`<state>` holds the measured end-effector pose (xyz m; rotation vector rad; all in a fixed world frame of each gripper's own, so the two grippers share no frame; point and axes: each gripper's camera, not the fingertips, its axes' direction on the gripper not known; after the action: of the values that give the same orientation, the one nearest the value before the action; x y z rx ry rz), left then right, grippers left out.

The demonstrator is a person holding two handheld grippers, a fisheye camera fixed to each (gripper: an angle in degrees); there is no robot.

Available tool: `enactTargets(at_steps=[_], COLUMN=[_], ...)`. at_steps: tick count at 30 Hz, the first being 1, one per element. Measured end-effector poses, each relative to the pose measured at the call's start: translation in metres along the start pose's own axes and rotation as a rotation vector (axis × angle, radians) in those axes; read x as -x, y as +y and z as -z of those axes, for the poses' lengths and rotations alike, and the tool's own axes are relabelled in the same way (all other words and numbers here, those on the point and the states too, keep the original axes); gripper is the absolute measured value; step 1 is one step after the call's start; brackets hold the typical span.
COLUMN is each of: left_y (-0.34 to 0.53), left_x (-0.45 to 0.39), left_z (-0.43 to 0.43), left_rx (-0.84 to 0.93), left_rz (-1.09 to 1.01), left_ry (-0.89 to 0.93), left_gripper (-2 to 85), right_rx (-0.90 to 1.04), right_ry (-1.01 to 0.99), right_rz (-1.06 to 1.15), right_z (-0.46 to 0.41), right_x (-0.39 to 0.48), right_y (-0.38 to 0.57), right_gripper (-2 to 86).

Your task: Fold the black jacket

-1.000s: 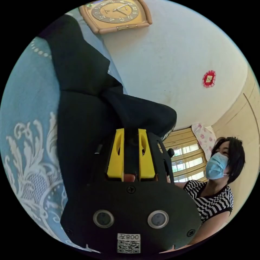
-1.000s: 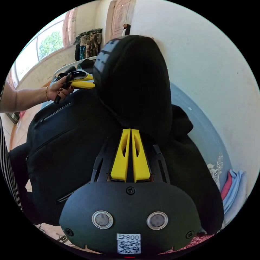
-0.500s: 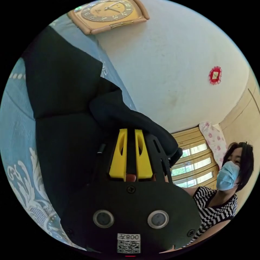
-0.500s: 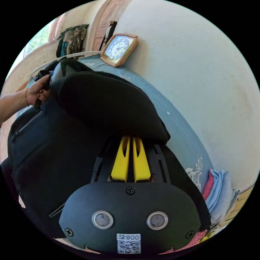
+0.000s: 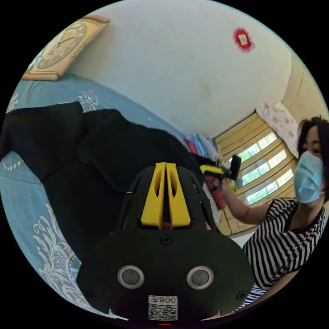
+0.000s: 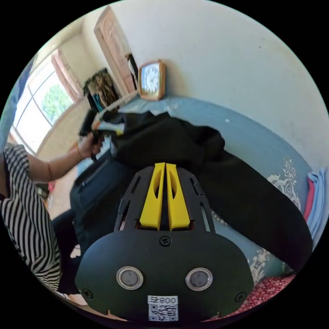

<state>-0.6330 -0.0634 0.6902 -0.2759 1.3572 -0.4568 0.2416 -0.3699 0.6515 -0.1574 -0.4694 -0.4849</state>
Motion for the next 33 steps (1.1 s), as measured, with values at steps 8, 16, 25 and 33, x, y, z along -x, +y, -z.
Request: enactTargets(at_steps=[8,16,25,33], left_y=[0.062,0.086,0.108,0.111], left_x=[0.028,-0.019,-0.013,0.003], left_z=[-0.042,-0.101,-0.178,-0.226], left_rx=[0.027,0.037,0.185,0.186], left_rz=[0.082,-0.156,-0.209,-0.169], left_ry=[-0.061,0.074,-0.086,-0.132], left_gripper=[0.3,0.2,0.2,0.2], right_rx=[0.073,0.164,0.074,0.149], right_ry=[-0.079,-0.168,-0.293,-0.279], right_rz=[-0.148,-0.404,-0.355,-0.431], right_z=[-0.029,-0.070,-0.037,-0.038], right_x=[-0.070,-0.156,-0.175,-0.200], right_y=[-0.021,-0.049,-0.073,-0.073], right_gripper=[2.1,10.7,1.0,0.7])
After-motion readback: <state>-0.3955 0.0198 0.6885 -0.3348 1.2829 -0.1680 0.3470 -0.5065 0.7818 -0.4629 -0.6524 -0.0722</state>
